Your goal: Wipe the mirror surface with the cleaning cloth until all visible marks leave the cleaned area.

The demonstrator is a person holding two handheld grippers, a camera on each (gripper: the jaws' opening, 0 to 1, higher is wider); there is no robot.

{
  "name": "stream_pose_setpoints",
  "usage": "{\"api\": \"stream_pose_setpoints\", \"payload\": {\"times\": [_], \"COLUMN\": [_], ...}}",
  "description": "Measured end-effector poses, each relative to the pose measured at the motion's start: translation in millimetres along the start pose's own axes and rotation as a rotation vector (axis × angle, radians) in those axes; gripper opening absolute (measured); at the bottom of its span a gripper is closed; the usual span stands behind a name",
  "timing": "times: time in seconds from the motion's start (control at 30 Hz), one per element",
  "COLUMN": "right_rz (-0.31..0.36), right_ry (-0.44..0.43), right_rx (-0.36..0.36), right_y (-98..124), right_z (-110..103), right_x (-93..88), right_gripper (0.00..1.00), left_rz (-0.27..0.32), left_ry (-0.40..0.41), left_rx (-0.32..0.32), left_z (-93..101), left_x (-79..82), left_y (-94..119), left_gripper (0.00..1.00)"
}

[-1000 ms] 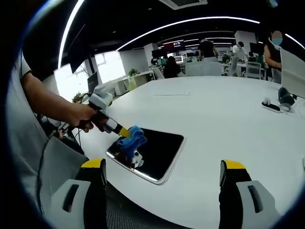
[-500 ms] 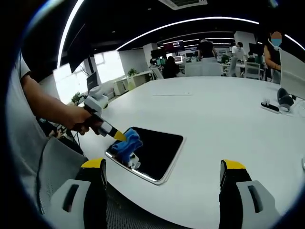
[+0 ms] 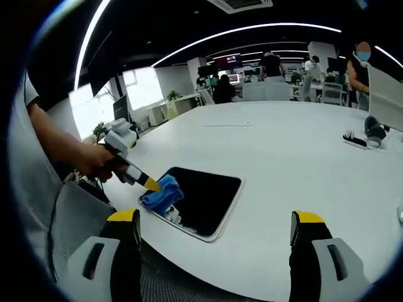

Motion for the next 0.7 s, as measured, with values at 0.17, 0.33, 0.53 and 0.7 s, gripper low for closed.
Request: {"api": "stream_pose_setpoints", "payload": {"times": [0.17, 0.33, 0.53, 0.7], "right_rz": [0.003, 0.002, 0.004, 0.001], "right_ry": [-0.001, 0.002, 0.000, 0.004], "right_rx": [-0.001, 0.001, 0.000, 0.005], "right_y": [1, 1, 2, 3], "right_z": [-1, -2, -1, -2], "right_x": [1.0, -0.8, -1.3, -1.8], "right_gripper": [0.99, 0.99, 0.99, 0.99], "left_rz": [0.000, 0.001, -0.012, -0.026], "left_ry": [0.009, 0.005, 0.009, 0.008], "left_rx": [-0.002, -0.002, -0.008, -0.012], "left_z": [0.9, 1.7, 2.8, 3.3], "left_x": [-4.5, -10.6, -21.1, -28.4], "left_y": [1, 4, 7, 11], "left_gripper": [0.03, 0.03, 0.03, 0.03]}}
Point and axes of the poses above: the point that each gripper's makers call its tool centre point, and the gripper's own axes: y roughly backward along the fingers, z roughly to its right, x roughly out of its top, the point moved 3 cm from there along y, roughly backward along the fingers, and after that the axes turned 13 degrees about -x, right-handed, at the moved point
